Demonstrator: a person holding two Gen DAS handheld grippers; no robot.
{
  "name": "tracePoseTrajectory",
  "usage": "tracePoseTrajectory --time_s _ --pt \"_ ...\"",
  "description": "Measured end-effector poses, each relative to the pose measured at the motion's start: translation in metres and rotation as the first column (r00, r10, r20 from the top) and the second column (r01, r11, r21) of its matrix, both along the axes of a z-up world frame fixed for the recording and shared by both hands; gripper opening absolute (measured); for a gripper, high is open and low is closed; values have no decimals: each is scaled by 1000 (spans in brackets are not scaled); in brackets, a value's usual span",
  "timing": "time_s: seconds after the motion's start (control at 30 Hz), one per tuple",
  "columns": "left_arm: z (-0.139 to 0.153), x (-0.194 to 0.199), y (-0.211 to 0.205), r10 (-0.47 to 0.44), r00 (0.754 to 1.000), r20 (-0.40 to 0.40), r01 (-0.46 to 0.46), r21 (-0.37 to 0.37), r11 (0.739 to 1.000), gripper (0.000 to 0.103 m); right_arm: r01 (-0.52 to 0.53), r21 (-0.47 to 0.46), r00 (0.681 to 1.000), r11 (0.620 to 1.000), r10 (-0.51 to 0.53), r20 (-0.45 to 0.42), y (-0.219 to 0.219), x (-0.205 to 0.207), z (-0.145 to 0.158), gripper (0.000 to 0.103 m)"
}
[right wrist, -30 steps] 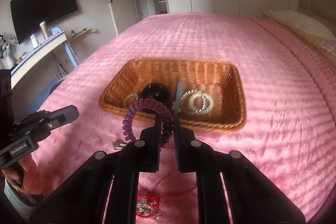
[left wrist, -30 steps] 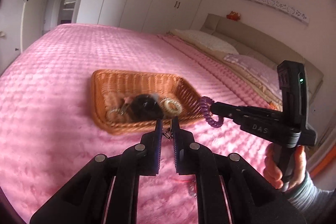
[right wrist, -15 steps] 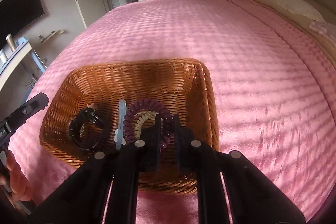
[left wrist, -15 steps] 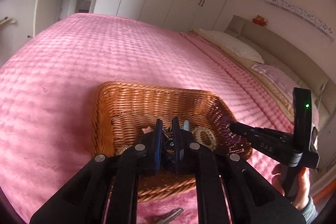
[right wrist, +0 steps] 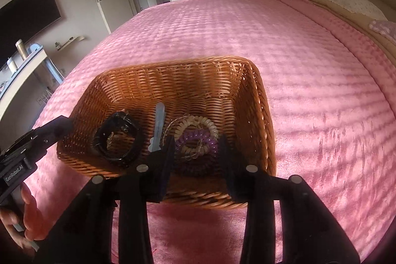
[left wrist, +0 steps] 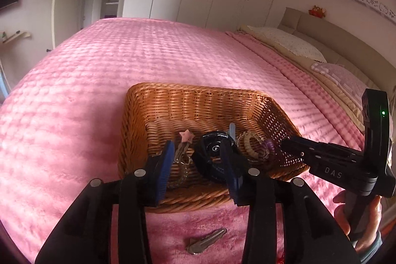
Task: Organize jewelry
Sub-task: 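Carry charm into basket with left tool while right tool drops purple hair tie there, then grasp silver keys with left tool while right tool grasps red-string pendant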
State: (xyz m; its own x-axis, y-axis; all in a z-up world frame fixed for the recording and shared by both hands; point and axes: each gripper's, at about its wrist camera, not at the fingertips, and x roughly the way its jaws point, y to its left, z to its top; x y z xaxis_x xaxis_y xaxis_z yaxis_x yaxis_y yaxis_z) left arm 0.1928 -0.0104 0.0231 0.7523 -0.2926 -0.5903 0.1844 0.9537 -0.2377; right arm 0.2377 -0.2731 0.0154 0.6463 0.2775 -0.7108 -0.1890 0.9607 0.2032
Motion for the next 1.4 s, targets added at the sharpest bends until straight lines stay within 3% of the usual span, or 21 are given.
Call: tracePoseTrajectory --time_s 0.37,0.63,1.0,1.1,1.2,1.3,1.4 --pt "13 -42 -6 12 1000 25 -12 5 1000 39 -77 48 996 996 75 48 -8 -60 15 34" --pt "9 -95 -3 -18 999 49 19 -15 1000 44 -105 45 991 993 101 86 -14 -114 16 34" --pt "-30 -147 -2 -100 994 -42 100 -8 995 44 -95 49 995 994 92 49 -40 -156 -17 34" --pt "-41 -150 -16 -169 982 -86 167 -32 985 44 -121 58 993 991 119 23 -38 -161 -26 34" --pt "-50 -149 -37 -222 968 -117 223 -6 975 42 -143 66 989 987 144 -10 -32 -166 -35 34" --pt "-57 -140 -46 -220 965 -145 226 27 974 34 -178 79 983 981 181 -38 -20 -171 -40 33" --pt "-59 -129 -28 -174 972 -155 178 9 984 33 -213 57 974 975 216 -62 -3 -170 -42 24"
